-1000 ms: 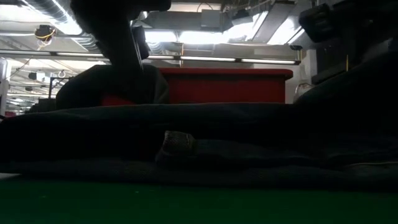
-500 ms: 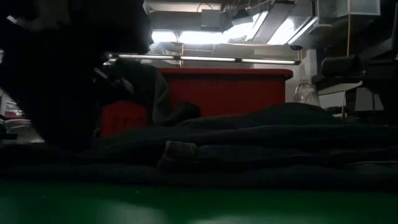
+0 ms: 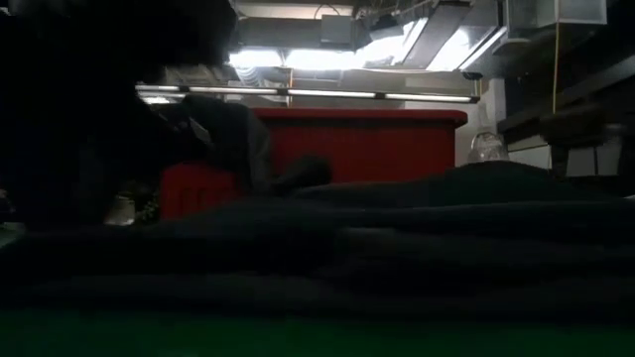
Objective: Fold laundry
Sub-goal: Fold the dark blue jeans
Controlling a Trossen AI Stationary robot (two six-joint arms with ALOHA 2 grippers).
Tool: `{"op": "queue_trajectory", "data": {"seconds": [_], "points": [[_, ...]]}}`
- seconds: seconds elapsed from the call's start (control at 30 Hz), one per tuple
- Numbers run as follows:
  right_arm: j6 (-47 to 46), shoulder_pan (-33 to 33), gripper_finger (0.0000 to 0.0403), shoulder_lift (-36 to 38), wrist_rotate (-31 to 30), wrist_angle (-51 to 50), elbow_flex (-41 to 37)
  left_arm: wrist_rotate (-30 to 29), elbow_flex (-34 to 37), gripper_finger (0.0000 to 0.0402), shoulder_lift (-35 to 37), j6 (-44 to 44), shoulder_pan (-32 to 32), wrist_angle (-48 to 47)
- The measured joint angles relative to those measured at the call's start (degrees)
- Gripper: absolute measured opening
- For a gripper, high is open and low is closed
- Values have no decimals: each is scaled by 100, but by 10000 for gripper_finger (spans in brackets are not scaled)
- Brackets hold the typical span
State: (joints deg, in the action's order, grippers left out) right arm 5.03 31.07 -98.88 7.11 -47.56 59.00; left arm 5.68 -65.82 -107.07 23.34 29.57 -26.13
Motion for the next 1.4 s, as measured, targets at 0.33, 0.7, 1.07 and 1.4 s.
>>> {"op": "queue_trajectory", "data": {"seconds": [0.33,0.7,1.07,1.4], "points": [[-286,13,136,12,1979,-795,-2,535,-513,66,702,-201,-394,-518],[-303,13,136,378,1518,-2158,286,162,-532,66,1594,-583,-900,-617],[-275,-204,136,1612,-1363,-2799,1517,39,-535,66,1819,-751,-1310,-619],[875,-2606,136,1997,-2410,-2382,1421,-206,-535,66,1819,-757,-1686,-615]]}}
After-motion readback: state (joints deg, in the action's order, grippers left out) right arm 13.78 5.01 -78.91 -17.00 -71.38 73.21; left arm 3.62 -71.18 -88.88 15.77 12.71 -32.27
